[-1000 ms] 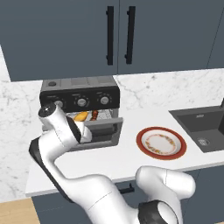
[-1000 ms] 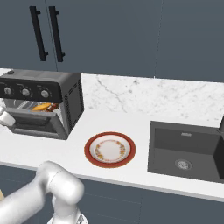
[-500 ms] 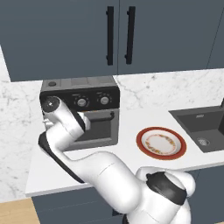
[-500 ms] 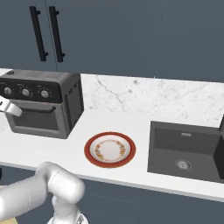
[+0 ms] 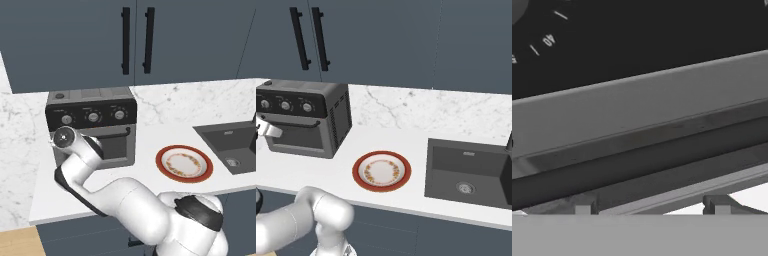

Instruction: Pick up the kebab skewer and baguette bread, and place them inside the toaster oven. Close the toaster oven door and start by setting the timer.

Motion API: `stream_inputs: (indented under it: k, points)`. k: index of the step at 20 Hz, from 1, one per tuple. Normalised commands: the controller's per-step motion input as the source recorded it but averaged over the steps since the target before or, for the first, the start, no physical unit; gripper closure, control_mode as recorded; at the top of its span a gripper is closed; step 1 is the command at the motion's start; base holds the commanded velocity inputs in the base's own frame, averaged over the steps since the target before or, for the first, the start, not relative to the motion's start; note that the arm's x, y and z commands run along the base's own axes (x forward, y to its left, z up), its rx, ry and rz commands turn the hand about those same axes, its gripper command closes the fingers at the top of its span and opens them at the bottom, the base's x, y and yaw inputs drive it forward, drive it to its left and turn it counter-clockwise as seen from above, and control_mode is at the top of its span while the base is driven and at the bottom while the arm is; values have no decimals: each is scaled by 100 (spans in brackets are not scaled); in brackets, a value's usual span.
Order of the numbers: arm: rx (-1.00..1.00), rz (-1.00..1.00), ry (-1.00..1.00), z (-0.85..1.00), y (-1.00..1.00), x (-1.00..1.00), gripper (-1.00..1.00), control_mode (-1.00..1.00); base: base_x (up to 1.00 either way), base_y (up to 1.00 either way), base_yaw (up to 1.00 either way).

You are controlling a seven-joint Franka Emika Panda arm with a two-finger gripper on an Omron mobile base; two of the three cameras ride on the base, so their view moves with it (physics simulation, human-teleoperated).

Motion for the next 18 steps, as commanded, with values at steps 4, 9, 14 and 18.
stream_inputs:
  k: [4,9,14,18]
  points:
    - [0,2,-11,15,0,-60,-100,-100,0,0,0]
    - [0,0,-1,70,0,-70,-100,-100,0,0,0]
    - [0,0,0,50,0,-64,-100,-100,0,0,0]
    - [0,3,-8,6,0,-37,-100,-100,0,0,0]
